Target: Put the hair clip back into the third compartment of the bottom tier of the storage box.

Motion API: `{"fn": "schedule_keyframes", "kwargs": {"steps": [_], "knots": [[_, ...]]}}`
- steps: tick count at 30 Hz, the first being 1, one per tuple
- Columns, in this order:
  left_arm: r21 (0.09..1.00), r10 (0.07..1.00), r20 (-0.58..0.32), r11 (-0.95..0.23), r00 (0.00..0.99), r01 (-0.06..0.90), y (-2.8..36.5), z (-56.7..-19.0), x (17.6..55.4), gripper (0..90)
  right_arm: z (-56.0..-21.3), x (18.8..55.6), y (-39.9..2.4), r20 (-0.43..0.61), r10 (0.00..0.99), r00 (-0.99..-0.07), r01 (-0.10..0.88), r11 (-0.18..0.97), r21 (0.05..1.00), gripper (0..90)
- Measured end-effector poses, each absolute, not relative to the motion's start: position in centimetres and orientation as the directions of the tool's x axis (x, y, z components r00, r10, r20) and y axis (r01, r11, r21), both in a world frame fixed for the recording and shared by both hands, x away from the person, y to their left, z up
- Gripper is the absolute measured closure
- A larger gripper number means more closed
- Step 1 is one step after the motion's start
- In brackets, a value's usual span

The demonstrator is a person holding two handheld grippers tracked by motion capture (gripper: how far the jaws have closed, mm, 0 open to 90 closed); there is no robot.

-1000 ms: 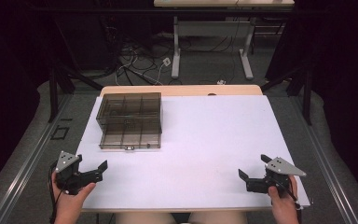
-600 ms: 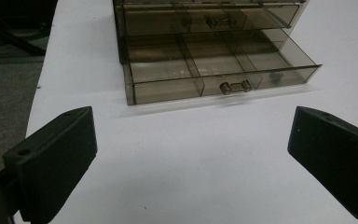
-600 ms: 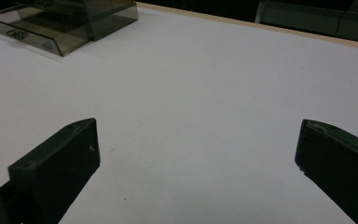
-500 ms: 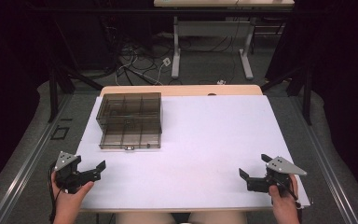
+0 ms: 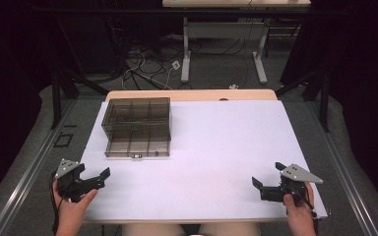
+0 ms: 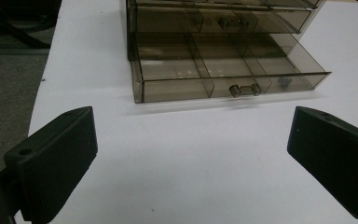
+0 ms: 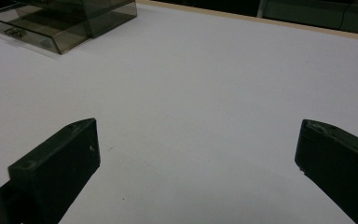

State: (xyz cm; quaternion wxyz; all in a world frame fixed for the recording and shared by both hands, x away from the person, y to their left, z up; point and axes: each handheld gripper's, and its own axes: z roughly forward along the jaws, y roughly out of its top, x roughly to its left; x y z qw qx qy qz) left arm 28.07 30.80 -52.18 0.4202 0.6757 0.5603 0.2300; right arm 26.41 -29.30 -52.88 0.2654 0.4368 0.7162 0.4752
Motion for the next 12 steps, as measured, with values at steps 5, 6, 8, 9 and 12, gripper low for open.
{"fn": "schedule_keyframes", "kwargs": {"steps": [5,6,8,9,12], "knots": [[0.83,0.95,-0.16,-0.018,0.268,0.557,30.78,-52.21,28.07,1.6,-52.9,26.44,-29.32,0.042,0.878,-0.478,0.378,0.162,0.912,0.0],[0.831,0.949,-0.16,-0.018,0.27,0.556,30.77,-52.2,28.05,1.6,-52.91,26.49,-29.37,0.03,0.877,-0.479,0.372,0.172,0.912,0.0],[0.83,0.949,-0.162,-0.017,0.27,0.558,30.72,-52.17,28.01,1.6,-52.96,26.54,-29.33,0.032,0.876,-0.482,0.368,0.169,0.915,0.0],[0.831,0.949,-0.163,-0.015,0.271,0.555,30.7,-52.16,28.0,1.6,-52.92,26.49,-29.33,0.034,0.876,-0.481,0.381,0.174,0.908,0.0],[0.831,0.948,-0.165,-0.015,0.272,0.556,30.68,-52.15,27.99,1.6,-52.96,26.51,-29.31,0.037,0.876,-0.481,0.384,0.173,0.907,0.0]]}}
